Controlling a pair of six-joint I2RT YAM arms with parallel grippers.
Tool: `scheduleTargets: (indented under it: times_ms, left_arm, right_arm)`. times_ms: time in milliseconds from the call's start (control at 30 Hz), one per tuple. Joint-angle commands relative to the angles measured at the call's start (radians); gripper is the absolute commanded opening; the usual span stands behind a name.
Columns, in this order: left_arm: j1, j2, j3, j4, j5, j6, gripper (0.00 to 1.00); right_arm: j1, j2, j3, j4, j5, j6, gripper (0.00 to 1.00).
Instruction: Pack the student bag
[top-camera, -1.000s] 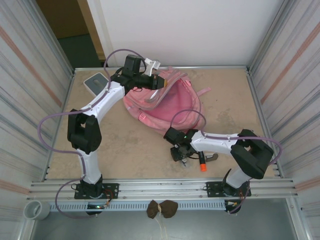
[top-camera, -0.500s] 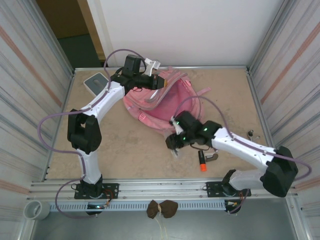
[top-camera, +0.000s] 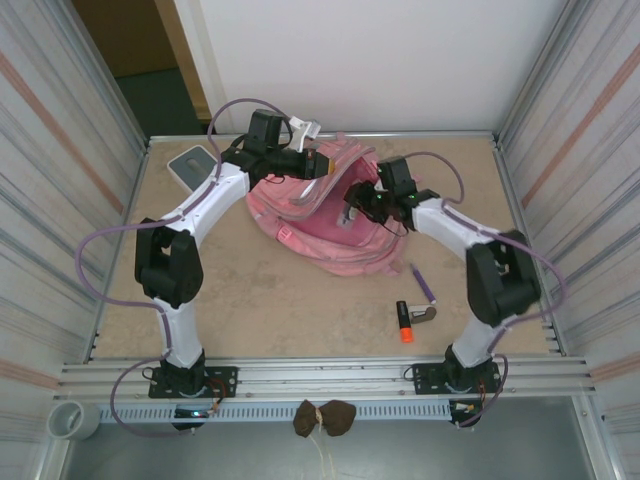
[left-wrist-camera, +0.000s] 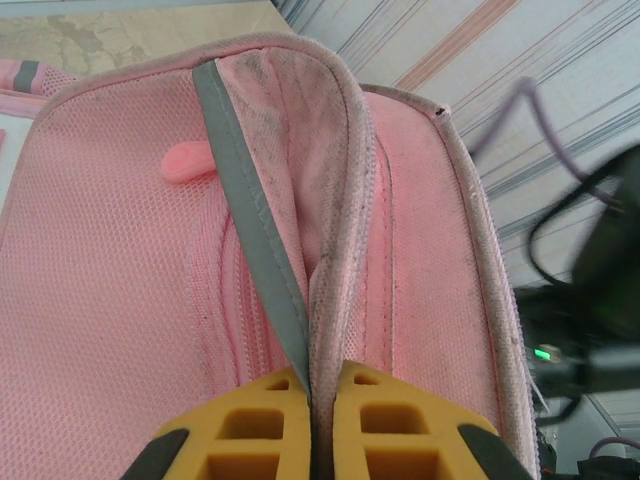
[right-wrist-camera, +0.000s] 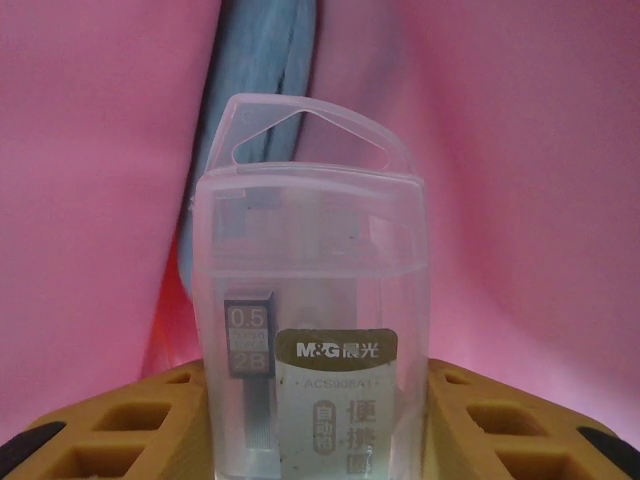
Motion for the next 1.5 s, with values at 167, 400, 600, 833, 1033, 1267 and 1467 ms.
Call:
scheduleTargets:
  times_ms: [167,400,600,833,1033,1267,1467]
  left_arm:
    - [0.004,-0.047,0.005,0.062,0.028,-0.004,0.0]
    - [0.004,-0.044,0.003,0.064,0.027,-0.003,0.0]
    - [0.004,-0.039,0.001,0.065,0.028,-0.013,0.0]
    - [0.004,-0.041,-0.005,0.07,0.016,-0.019,0.0]
    - [0.004,-0.039,-0.022,0.086,-0.005,-0.028,0.0]
    - [-0.018,-0.048,-0.099,0.111,-0.046,-0.007,0.0]
    - [-0.096,-0.029,-0.142,0.066,-0.128,0.077,0.17]
  right_arm:
    - [0.003,0.128,0.095,0.096,0.009,0.1,0.67]
    - [0.014,0.147,0.065,0.111,0.011,0.088,0.41]
    - [0.031,0.245,0.174,0.093,0.01,0.08,0.26]
    - [0.025,0.213,0.217,0.1,-0.07,-0.006,0.27]
    - [-0.009,-0.032,0.031,0.004,-0.081,-0.17,0.39]
    - [-0.099,-0.345,-0.159,-0.272,0.08,-0.374,0.58]
    - [-0.23,-0.478,-0.232,-0.357,0.14,-0.42,0.65]
